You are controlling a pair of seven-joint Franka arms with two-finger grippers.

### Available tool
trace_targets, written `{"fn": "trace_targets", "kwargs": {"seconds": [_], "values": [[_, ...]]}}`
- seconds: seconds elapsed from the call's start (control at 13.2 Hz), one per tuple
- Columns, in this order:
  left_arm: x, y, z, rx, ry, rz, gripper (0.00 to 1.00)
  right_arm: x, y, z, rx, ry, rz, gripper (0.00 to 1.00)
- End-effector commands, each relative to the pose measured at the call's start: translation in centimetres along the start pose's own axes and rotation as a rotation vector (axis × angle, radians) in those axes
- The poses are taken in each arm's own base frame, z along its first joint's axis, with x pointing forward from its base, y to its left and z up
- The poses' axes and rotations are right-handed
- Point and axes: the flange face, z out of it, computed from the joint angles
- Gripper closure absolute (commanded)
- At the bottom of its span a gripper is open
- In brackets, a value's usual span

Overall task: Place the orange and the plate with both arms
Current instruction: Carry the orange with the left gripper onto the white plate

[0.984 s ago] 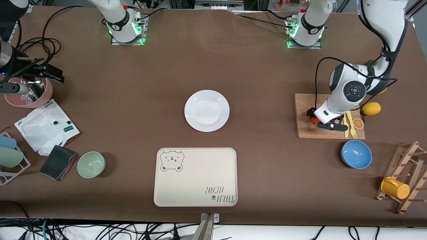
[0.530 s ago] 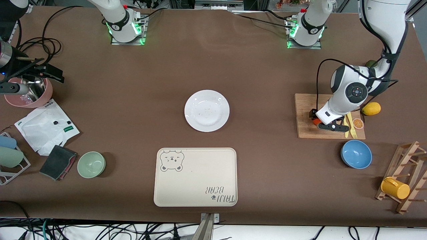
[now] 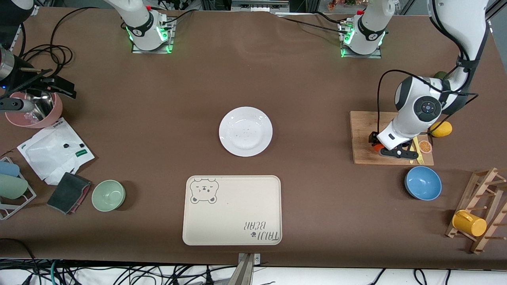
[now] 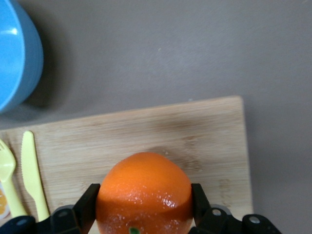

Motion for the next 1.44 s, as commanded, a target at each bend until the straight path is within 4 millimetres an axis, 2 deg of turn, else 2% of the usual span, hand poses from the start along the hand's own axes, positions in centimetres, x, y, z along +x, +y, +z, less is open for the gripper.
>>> {"fn": "trace_targets", "kwargs": {"seconds": [0.0,0.23,0.38,0.45,0.53,0.83,0.98,1.21,1.36], "values": [[2.9,2.2,-6.3,-0.001,-0.037,0.005,0.88,-0.4,0.0,-0.2,0.0,-0.005,0.01,0.0],[4.2,6.2,-9.7,-0.131,-0.022,-0.112,0.88,-0.4,0.0,-0.2,0.0,-0.005,0.01,0.0],[4.7,10.6,-11.7,-0.183,-0.01,-0.235,0.88,-0.4,0.0,-0.2,0.001,-0.005,0.01,0.0],[5.2,13.7,-12.4,-0.19,-0.006,-0.291,0.88,-0.4,0.0,-0.2,0.0,-0.007,0.003,0.0],[5.9,15.9,-12.7,-0.2,-0.008,-0.371,0.88,-0.5,0.0,0.0,-0.001,-0.017,-0.002,0.0],[6.9,27.7,-12.1,-0.245,-0.07,-0.646,0.87,-0.5,-0.1,0.0,-0.002,-0.022,-0.004,0.0],[6.2,32.3,-11.4,-0.245,-0.097,-0.745,0.87,-0.5,-0.1,0.0,-0.002,-0.021,-0.004,0.0],[5.0,41.0,-10.2,-0.257,-0.139,-0.872,0.87,-0.3,-0.2,0.0,0.0,-0.011,0.004,0.0],[4.4,45.2,-8.7,-0.274,-0.15,-0.897,0.86,-0.1,-0.6,0.1,0.006,-0.01,0.002,0.0]]}}
